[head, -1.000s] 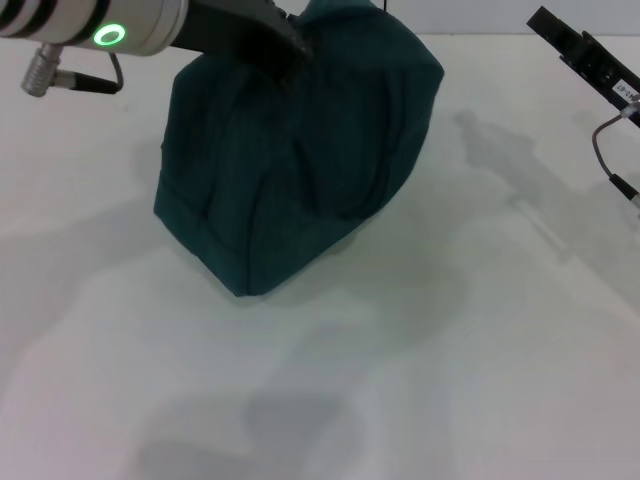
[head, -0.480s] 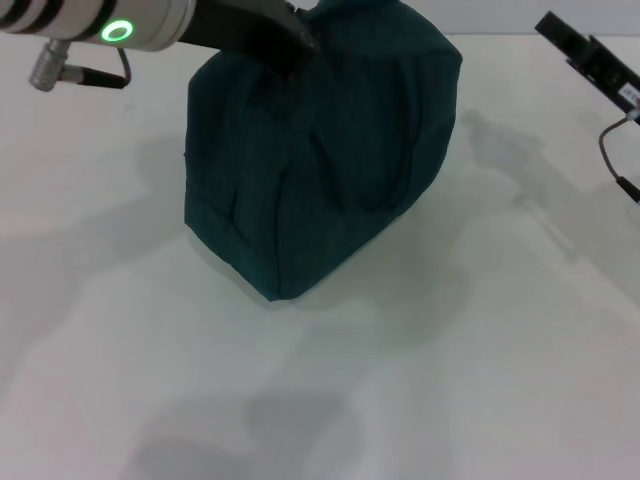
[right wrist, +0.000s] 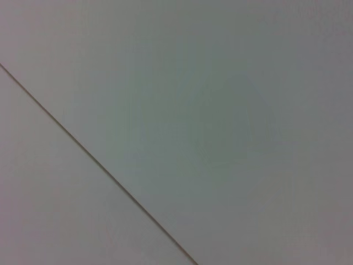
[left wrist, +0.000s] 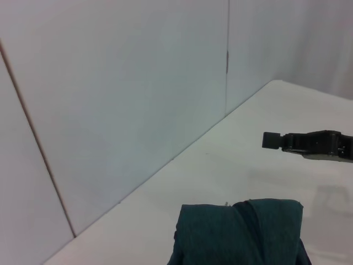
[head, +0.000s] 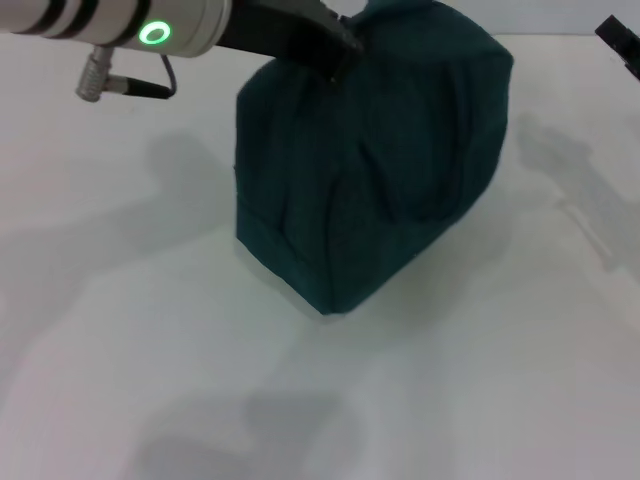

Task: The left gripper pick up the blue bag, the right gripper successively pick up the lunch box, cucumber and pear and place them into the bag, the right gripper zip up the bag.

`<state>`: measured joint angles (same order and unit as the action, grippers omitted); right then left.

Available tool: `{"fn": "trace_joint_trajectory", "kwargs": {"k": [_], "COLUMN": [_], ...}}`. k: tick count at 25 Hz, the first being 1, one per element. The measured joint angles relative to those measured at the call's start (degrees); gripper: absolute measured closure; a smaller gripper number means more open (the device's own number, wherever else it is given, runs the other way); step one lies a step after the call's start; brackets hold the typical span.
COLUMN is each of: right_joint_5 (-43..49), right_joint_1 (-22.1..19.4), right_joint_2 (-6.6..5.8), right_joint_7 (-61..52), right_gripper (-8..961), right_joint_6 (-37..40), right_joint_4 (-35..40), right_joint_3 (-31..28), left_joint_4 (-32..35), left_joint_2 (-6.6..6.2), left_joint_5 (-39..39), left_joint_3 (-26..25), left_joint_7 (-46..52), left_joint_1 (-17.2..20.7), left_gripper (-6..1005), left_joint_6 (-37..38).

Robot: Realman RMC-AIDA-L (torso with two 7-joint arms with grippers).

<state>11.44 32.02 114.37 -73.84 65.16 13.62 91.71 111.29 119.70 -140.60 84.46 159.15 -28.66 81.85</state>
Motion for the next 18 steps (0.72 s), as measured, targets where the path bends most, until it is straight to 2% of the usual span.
{"fn": "trace_joint_trajectory", "kwargs": {"k": [4, 11, 18], "right_joint_5": [-0.03, 0.37, 0.43], "right_joint_1": [-0.74, -2.34, -2.83], "right_joint_2": [-0.01, -0.11, 0.18], "right_joint_7": [0.01, -0.08, -0.01], "right_gripper": [945, 943, 941], "right_joint_6": [0.58, 2.48, 3.85], "right_joint_4": [-0.07, -0.14, -0.21], "right_joint_3": [-0.03, -1.15, -1.04], "left_joint_4": [-1.56, -8.85, -10.74], "left_joint_2": [0.03, 0.10, 0.10], "left_joint_5": [1.35, 1.94, 3.85], "left_joint_3": [0.39, 3.87, 2.65], "left_joint_7": [-0.01, -0.21, -0.05], "left_joint_1": [-0.31, -1.20, -0.88], "left_gripper": [849, 813, 778], "left_joint_6": [-1.36, -6.29, -8.40]}}
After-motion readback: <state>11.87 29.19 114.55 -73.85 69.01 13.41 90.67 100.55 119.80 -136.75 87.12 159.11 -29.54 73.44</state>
